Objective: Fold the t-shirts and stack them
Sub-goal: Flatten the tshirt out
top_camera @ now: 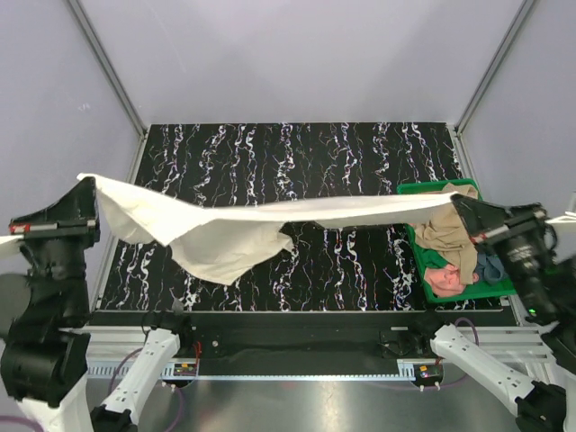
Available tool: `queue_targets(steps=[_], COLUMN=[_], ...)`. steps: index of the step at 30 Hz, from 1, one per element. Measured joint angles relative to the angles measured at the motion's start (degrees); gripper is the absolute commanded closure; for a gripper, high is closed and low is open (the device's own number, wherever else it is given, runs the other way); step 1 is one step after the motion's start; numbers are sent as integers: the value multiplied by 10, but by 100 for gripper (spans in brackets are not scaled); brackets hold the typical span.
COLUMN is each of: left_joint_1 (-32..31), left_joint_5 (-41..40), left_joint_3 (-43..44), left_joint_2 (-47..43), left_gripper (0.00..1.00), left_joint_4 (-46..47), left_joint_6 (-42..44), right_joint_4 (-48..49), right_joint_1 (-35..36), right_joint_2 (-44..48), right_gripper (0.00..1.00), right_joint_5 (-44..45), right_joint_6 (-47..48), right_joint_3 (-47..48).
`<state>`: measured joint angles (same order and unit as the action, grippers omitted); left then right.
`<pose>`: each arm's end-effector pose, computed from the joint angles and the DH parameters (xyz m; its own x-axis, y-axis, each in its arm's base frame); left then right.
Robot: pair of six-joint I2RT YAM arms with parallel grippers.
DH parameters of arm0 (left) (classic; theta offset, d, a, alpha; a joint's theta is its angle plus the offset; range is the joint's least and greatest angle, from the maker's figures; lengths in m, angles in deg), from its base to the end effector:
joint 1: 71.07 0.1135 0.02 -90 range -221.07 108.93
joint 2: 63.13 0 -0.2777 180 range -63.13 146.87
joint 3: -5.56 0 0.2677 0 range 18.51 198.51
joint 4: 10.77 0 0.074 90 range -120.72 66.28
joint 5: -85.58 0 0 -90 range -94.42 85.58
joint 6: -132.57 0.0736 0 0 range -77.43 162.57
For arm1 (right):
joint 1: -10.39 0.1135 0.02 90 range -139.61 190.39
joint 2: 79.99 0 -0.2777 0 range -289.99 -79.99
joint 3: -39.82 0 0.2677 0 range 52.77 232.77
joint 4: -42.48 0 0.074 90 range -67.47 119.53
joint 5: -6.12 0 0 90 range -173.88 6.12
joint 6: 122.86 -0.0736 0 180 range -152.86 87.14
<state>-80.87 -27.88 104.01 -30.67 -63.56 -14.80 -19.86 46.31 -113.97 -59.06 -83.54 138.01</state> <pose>0.0369 0.0234 0.5394 0.3115 -0.8378 -0.4484 0.0678 0.4903 -0.8689 0.0561 0.0025 0.5143 -0.1323 0.7712 -0.6227 -0.1426 0.6069 0.7819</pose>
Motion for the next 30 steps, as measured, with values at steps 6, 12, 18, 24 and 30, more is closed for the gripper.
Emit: queue_targets(steps=[6,12,18,24,30], left_joint_1=[0,0,0,7,20], left_joint_5=[56,81,45,3,-14], left_joint_3=[34,55,55,68,338], left_joint_2=[10,136,292,445,691], left_gripper=[100,100,100,100,100], left_joint_4=[-14,-14,-8,62,113], left_joint_6=[-7,42,92,92,106], right_joint_4=[-9,-46,7,43,41], right_joint_1=[0,0,-2,-65,-209], right_joint_2=[-17,-123,-316,-624,-894], right_gripper=[100,100,100,100,100], right_joint_5=[-49,62,137,113,23], right_joint_6=[30,70,146,214,221], right_joint_3=[96,148,157,378,727])
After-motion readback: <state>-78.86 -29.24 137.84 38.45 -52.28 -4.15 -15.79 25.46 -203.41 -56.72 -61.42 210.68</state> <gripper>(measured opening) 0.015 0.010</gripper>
